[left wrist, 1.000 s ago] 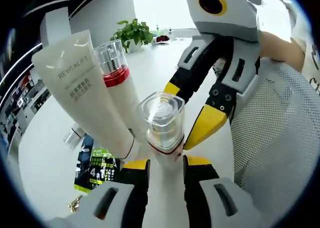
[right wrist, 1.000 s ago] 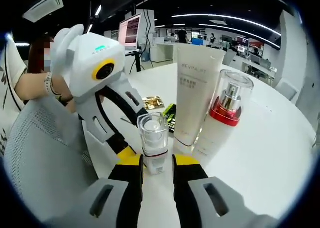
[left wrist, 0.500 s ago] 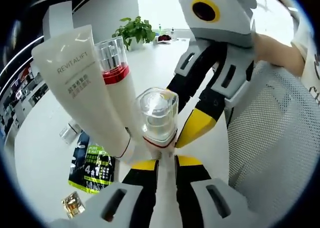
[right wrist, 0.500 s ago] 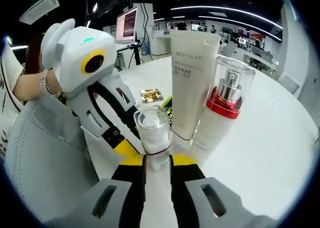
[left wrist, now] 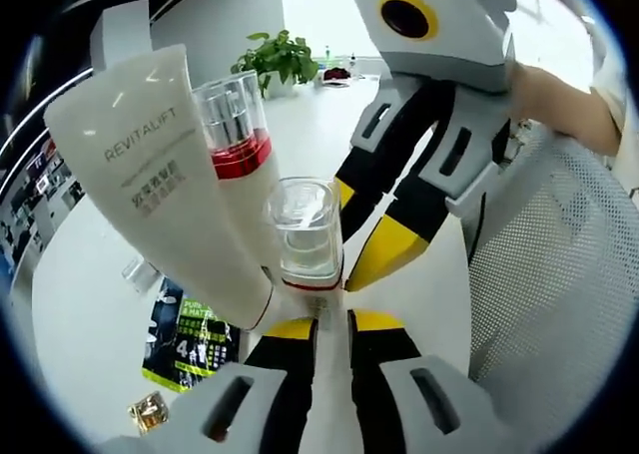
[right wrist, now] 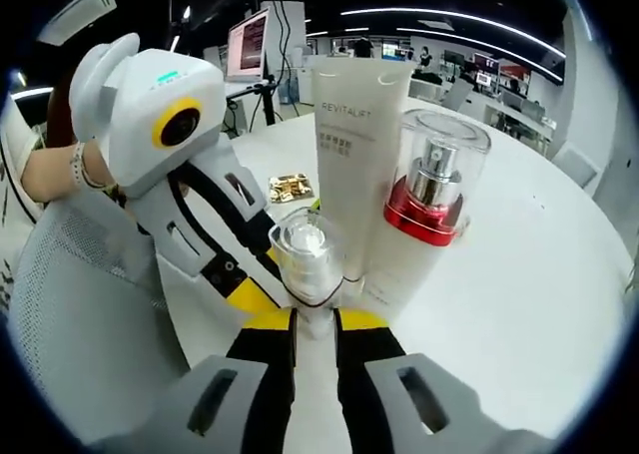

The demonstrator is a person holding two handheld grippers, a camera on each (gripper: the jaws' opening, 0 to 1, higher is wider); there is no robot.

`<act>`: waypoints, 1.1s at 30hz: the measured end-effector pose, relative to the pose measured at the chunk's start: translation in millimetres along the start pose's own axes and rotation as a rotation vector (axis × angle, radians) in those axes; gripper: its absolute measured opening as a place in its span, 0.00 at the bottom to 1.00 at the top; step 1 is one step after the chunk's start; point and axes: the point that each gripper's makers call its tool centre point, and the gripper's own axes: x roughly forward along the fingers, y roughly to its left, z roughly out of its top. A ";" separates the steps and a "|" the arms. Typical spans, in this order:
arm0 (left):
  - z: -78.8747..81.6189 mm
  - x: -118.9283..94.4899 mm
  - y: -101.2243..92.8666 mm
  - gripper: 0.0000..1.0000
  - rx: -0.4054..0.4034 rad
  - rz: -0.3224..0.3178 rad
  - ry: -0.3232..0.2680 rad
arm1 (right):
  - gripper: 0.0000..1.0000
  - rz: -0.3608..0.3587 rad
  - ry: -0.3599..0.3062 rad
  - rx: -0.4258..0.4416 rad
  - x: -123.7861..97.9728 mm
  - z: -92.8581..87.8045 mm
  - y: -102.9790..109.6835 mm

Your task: Arrange the skincare products in the storage area until every visible bottle or jar stands upright without overlapping.

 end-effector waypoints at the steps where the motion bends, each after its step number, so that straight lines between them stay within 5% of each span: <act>1: -0.1 0.8 0.2 0.12 0.000 0.000 0.003 | 0.14 0.000 0.004 0.000 0.2 -0.4 0.2; 33: 12.2 20.1 9.8 0.13 0.032 0.047 -0.001 | 0.13 -0.064 0.024 0.037 -0.3 -12.2 -19.0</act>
